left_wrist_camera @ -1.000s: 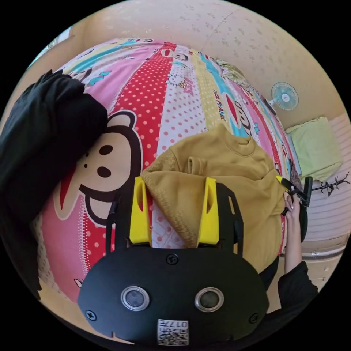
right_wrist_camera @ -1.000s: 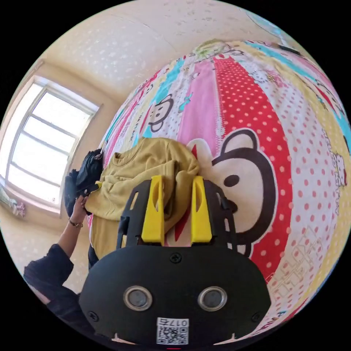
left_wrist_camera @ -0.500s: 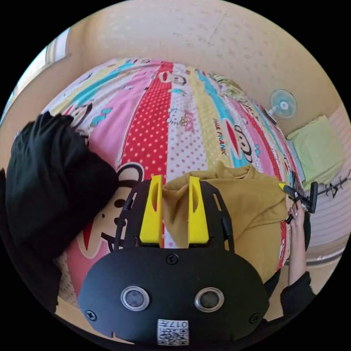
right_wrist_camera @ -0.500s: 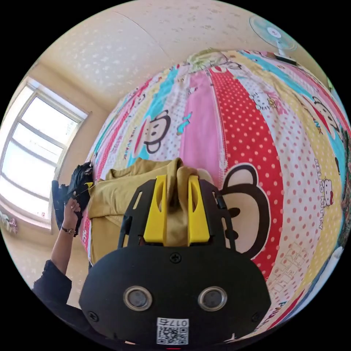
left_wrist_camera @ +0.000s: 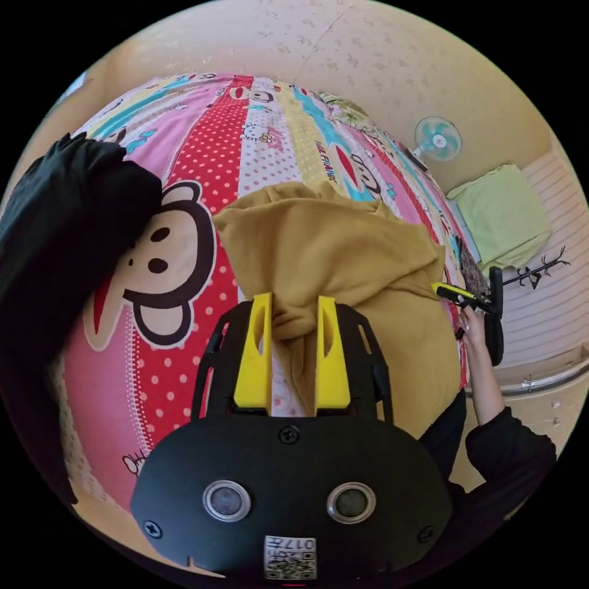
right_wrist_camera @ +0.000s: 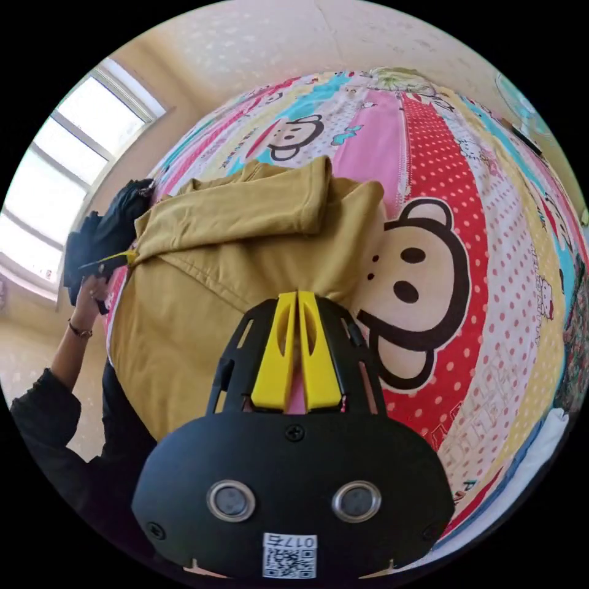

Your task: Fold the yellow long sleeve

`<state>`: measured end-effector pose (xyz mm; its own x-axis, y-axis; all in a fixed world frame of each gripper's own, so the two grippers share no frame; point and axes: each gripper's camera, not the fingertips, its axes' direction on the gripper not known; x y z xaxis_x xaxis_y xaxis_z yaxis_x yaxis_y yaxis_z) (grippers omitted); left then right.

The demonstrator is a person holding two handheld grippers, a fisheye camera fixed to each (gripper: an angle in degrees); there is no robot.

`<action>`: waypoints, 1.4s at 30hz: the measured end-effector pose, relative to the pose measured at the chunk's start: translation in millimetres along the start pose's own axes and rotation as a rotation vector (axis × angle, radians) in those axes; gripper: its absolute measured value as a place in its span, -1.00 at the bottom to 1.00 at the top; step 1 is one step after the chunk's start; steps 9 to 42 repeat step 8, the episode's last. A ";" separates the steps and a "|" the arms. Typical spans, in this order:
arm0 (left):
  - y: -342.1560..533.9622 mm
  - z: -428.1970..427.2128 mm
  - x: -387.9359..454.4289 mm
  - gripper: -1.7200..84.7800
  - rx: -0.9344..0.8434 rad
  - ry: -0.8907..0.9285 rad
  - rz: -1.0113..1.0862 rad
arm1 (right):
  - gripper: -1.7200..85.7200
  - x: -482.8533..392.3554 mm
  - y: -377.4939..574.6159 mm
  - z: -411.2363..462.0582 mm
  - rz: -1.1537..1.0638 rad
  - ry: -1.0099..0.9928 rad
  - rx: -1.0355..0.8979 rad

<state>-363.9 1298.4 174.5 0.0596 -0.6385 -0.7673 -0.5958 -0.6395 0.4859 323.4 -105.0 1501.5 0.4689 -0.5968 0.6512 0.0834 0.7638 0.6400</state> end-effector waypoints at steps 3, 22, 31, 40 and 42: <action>41.2 -40.5 -13.7 -0.65 0.037 0.059 -0.005 | -0.76 -7.9 64.1 -49.6 0.083 -0.159 0.070; 150.4 -69.4 -22.7 -0.54 -0.039 0.098 0.014 | -0.69 -55.9 215.5 -77.5 0.090 -0.167 -0.010; 150.4 -69.4 -22.7 -0.54 -0.039 0.098 0.014 | -0.69 -55.9 215.5 -77.5 0.090 -0.167 -0.010; 150.4 -69.4 -22.7 -0.54 -0.039 0.098 0.014 | -0.69 -55.9 215.5 -77.5 0.090 -0.167 -0.010; 150.4 -69.4 -22.7 -0.54 -0.039 0.098 0.014 | -0.69 -55.9 215.5 -77.5 0.090 -0.167 -0.010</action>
